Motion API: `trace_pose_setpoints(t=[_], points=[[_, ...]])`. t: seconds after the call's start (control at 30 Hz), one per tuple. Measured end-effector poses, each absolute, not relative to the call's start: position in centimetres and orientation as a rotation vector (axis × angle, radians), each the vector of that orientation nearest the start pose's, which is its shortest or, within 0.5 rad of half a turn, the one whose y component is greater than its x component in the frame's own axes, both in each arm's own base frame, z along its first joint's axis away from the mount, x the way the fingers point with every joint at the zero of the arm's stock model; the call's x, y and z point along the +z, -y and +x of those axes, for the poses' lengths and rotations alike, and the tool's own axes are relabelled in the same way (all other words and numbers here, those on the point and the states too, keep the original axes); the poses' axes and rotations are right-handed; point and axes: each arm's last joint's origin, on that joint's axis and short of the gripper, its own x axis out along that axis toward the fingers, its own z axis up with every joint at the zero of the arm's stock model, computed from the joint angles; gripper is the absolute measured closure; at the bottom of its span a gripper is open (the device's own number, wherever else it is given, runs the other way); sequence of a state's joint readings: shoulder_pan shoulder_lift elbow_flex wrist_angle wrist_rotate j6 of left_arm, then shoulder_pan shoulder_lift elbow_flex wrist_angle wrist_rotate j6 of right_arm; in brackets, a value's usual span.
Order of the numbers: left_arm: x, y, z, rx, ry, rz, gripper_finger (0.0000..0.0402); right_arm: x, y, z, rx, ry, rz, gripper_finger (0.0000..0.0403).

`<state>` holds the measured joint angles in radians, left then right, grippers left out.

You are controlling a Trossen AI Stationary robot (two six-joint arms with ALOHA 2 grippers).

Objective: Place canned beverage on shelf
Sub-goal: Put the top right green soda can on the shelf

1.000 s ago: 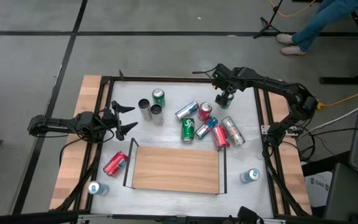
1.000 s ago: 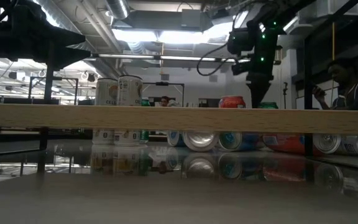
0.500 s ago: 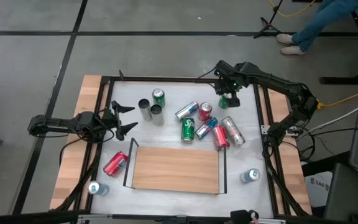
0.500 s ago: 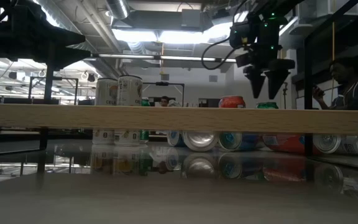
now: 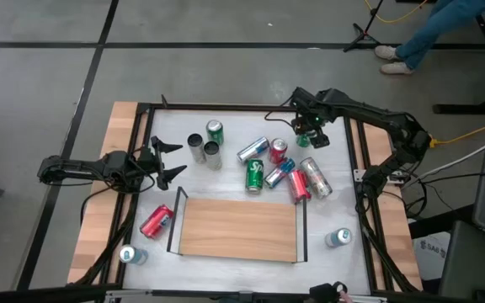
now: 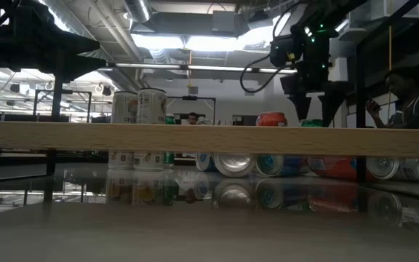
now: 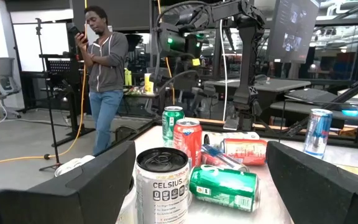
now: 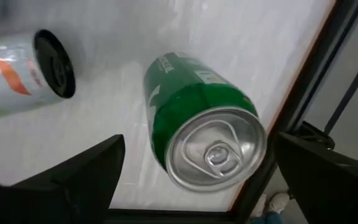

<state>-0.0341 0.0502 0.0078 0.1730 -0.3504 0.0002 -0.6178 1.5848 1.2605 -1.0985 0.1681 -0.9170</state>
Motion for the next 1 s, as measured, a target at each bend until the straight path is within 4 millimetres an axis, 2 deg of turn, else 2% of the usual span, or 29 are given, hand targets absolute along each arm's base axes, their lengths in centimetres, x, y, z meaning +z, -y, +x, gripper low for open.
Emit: trace_pose_setpoints(t=[0.33, 0.8, 1.0], points=[[17.9, -0.7, 9.8, 0.316, 0.128, -0.025, 0.0047, 23.5, 17.0, 23.2, 0.05, -1.56, -0.401, 0.0004], [17.9, -0.7, 9.8, 0.316, 0.129, -0.025, 0.0047, 23.5, 16.9, 23.2, 0.063, -1.542, -0.383, 0.0004], [17.9, -0.7, 9.8, 0.316, 0.128, -0.025, 0.0047, 23.4, 17.1, 23.5, 0.008, -1.522, -0.35, 0.0004]])
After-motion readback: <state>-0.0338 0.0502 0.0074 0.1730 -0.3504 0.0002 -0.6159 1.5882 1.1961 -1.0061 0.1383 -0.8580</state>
